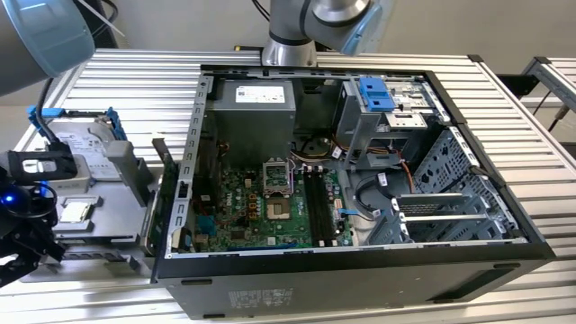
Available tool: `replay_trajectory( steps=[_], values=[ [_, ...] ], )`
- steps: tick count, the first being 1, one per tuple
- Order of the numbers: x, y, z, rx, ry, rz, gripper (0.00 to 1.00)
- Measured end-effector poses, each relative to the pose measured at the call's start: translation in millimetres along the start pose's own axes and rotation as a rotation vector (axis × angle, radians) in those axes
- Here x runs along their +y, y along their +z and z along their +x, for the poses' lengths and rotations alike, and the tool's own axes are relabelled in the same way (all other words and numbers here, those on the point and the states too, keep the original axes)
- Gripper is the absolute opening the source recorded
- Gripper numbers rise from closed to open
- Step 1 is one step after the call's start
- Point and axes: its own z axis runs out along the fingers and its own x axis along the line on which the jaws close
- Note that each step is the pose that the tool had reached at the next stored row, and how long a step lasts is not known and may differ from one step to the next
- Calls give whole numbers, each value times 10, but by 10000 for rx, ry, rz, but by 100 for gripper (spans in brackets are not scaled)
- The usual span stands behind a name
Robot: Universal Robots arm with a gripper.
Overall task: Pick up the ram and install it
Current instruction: 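Pick up the ram and move it above insertion slot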
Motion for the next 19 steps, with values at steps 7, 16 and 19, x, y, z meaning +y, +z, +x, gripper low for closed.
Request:
replay_trajectory(
  steps=[7, 16, 19],
  values=[
    [2, -88, -3, 1, 0, -1, 0],
    [4, -223, -8, 0, 0, -1, 0],
    [5, -254, -10, 1, 0, 0, 0]
  ],
)
